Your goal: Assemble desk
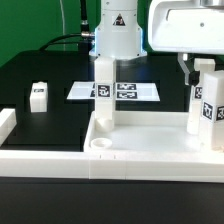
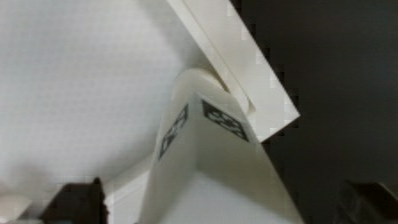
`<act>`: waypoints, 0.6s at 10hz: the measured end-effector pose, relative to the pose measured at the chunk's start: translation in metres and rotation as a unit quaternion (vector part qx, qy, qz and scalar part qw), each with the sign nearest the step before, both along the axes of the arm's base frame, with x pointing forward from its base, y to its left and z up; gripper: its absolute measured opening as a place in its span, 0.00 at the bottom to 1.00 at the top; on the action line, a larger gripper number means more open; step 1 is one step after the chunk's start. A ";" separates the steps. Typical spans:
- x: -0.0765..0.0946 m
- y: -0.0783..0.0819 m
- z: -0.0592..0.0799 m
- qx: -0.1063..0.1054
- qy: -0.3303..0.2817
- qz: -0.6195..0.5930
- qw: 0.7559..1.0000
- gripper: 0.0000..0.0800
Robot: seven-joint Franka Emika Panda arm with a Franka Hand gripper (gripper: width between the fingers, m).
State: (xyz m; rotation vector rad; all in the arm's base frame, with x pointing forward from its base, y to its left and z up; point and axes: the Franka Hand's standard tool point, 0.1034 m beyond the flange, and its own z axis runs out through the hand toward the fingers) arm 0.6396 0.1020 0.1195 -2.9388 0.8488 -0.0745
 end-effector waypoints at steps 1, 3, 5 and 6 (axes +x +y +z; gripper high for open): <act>0.000 0.000 0.000 -0.002 -0.002 0.030 1.000 0.81; 0.000 0.000 0.000 -0.006 -0.006 0.086 0.996 0.81; 0.000 0.000 0.000 -0.011 -0.009 0.145 0.989 0.81; 0.000 0.000 0.000 -0.014 -0.012 0.183 0.983 0.81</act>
Offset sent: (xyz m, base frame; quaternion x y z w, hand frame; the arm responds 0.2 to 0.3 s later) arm -0.0003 0.0044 -0.0002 -0.0044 0.0018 -0.1963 0.9805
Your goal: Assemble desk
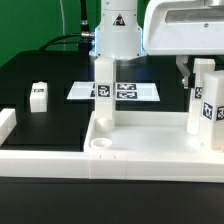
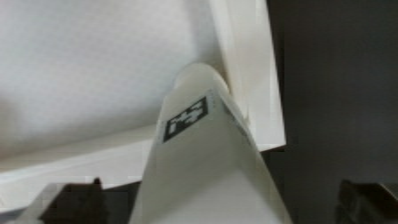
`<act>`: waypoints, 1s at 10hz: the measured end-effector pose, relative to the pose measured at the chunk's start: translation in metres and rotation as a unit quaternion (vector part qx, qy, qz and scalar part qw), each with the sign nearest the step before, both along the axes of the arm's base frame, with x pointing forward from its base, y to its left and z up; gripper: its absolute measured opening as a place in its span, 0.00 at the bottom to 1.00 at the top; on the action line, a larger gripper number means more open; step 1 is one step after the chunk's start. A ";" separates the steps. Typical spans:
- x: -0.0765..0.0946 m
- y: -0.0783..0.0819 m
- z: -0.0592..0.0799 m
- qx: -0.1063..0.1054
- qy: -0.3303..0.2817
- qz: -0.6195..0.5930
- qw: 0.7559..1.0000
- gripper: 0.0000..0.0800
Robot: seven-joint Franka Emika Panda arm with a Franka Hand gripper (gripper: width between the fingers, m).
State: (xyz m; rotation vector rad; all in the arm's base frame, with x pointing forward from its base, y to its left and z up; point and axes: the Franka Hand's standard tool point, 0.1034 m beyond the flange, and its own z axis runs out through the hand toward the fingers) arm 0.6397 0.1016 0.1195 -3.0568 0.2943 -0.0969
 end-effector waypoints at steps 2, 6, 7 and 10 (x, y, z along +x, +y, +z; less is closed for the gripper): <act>0.000 -0.001 0.000 -0.005 -0.003 0.060 0.998 0.81; 0.000 -0.004 -0.001 -0.019 -0.009 0.176 0.984 0.78; 0.000 -0.004 -0.001 -0.019 -0.009 0.176 0.984 0.78; 0.000 -0.004 -0.001 -0.019 -0.009 0.166 0.986 0.36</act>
Offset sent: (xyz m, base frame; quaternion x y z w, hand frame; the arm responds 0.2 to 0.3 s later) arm 0.0001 0.0014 -0.0009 0.0034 0.0015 -0.1337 0.9910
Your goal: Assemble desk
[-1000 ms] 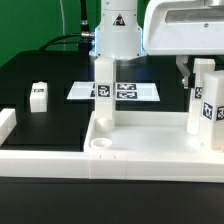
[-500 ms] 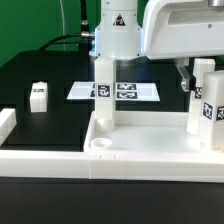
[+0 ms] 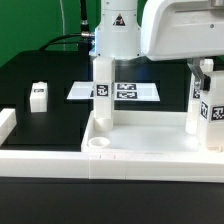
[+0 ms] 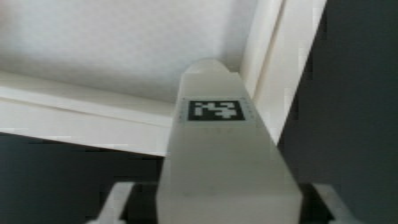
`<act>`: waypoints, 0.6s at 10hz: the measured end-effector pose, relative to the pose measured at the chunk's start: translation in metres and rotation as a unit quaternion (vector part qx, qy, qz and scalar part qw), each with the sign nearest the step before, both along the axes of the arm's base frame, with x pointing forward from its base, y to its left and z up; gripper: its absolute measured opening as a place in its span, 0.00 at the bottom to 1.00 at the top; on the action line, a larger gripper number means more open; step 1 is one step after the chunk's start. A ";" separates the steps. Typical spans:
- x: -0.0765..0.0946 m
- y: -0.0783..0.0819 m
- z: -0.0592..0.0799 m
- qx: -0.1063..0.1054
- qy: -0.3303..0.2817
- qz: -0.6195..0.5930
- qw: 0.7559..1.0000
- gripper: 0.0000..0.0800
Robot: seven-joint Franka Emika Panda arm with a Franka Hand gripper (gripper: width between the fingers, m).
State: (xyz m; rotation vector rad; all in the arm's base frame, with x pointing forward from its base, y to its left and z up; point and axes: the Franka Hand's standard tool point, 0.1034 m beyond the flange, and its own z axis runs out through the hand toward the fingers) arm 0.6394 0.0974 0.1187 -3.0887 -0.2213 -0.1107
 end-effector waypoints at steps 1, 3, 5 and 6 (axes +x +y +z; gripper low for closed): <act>0.000 0.000 0.000 0.001 0.000 -0.008 1.000 0.36; 0.000 0.000 0.000 0.002 0.002 -0.035 0.999 0.36; 0.000 0.000 0.000 0.010 0.006 -0.123 0.992 0.36; 0.000 0.000 0.000 0.014 0.009 -0.172 0.985 0.36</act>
Offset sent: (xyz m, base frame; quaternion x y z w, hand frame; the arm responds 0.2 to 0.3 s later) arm 0.0000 0.0000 0.0000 0.0000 0.0000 0.1938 0.9810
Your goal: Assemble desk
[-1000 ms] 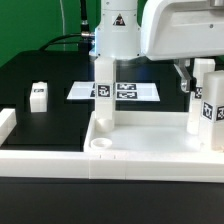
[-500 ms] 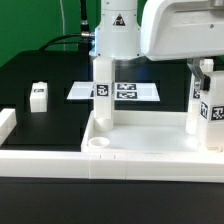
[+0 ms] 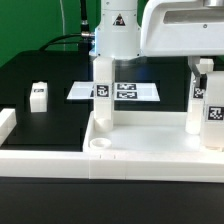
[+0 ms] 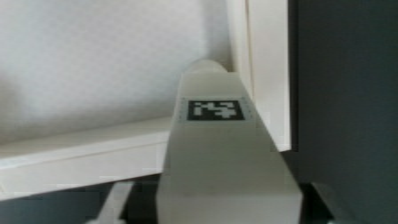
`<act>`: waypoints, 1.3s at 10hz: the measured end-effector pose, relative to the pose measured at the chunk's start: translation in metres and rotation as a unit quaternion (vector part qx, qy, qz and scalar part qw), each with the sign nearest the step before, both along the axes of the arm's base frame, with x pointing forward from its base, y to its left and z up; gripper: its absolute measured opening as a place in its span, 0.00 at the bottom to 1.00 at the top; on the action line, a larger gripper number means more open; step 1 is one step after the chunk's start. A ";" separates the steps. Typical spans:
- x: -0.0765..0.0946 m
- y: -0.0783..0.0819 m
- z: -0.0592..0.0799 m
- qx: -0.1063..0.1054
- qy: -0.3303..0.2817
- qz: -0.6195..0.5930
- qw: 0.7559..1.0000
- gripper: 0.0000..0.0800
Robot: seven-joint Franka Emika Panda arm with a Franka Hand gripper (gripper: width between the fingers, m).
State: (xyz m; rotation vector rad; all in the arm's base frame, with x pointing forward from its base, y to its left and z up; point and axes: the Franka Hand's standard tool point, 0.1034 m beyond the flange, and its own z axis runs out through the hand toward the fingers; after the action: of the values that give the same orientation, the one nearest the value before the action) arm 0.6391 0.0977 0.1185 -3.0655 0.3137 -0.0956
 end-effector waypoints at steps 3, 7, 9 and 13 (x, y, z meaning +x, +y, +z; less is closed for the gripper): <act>-0.001 0.000 -0.001 0.010 0.006 -0.115 0.993 0.36; -0.001 0.000 -0.003 0.031 0.011 -0.322 0.946 0.36; -0.002 0.001 -0.003 0.037 0.018 -0.411 0.911 0.36; -0.002 0.002 -0.003 0.049 0.029 -0.541 0.839 0.36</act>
Offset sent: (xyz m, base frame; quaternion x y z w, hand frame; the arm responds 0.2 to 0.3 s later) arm -0.0108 -0.0005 -0.0094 0.0129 0.0026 0.2967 0.9549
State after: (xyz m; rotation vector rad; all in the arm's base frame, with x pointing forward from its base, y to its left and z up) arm 0.6369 0.0998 0.1152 -2.3664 1.9004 -0.0252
